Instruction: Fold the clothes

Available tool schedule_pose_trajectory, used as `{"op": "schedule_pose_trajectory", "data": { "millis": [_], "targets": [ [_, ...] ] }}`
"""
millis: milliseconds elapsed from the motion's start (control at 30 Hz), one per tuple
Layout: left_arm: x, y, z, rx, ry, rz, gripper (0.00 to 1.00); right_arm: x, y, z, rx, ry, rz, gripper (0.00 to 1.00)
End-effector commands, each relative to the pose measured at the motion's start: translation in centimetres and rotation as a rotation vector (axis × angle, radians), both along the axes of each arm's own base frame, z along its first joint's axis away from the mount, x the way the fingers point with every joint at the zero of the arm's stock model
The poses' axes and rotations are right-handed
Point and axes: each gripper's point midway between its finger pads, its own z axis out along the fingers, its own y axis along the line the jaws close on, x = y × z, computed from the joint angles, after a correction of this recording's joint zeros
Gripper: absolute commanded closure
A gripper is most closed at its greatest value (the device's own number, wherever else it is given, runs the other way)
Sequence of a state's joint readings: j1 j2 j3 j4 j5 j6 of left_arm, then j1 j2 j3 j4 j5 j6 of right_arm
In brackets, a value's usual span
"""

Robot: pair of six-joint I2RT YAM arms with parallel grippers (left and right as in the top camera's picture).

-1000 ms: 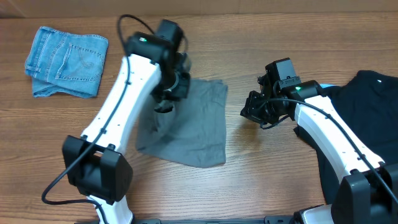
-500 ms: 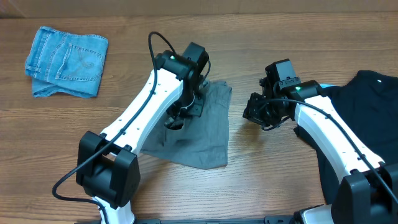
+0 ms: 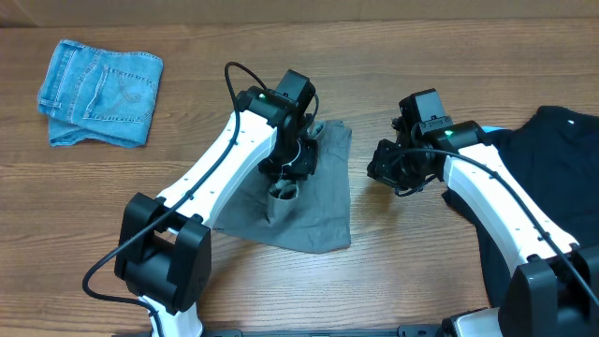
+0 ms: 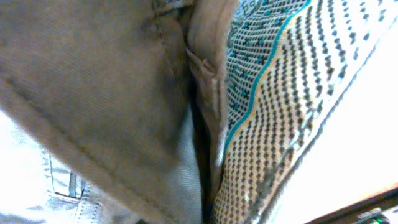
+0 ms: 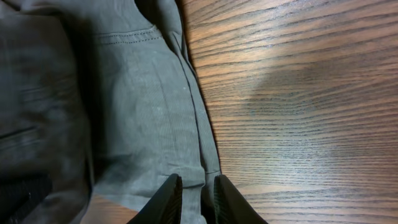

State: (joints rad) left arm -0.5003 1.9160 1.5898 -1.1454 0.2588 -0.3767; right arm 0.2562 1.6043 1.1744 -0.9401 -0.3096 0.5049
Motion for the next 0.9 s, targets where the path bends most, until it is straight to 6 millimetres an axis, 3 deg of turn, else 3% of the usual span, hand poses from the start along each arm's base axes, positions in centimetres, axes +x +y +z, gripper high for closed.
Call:
{"op": "schedule_pose_trajectory", "data": {
  "millis": [0,200,367,467,567,667,767,867],
  "targets": [
    [-0.7,-1.8,0.4,-0.058,0.021,0.015,0.76,0.7,-0.3,1.1,-0.008,-0.042,-0.01,0.78],
    [-1.8,-4.1,0.7,-0.102,0.025,-0.024,0.6,0.7,-0.3,1.1,-0.01,-0.042,-0.011,0.78],
    [-2.4,-4.7,0.7,-0.102,0.013,-0.098,0.58,0.5,-0.3,1.0,-0.012,-0.032,-0.009,0.74],
    [-1.6,-2.5,0.8,-0.042,0.012,-0.053,0.58,0.1,0.5,1.2,0.025,-0.035,0.044,0.65],
    [0.0,0.9,1.6,0.04,0.0,0.013,0.6,-0.8,3.1,2.1,0.124,-0.068,0.205,0.54],
    [1.9,4.5,2.7,0.11,-0.038,0.059,0.53,-2.5,6.0,2.7,0.196,-0.067,0.32,0.43],
    [3.2,6.6,3.0,0.112,-0.056,0.079,0.49,-4.1,8.3,2.6,0.198,-0.063,0.401,0.37],
    [3.9,8.6,2.9,0.117,-0.055,0.099,0.47,-5.6,9.7,1.1,0.12,-0.025,0.411,0.36]
  ]
}}
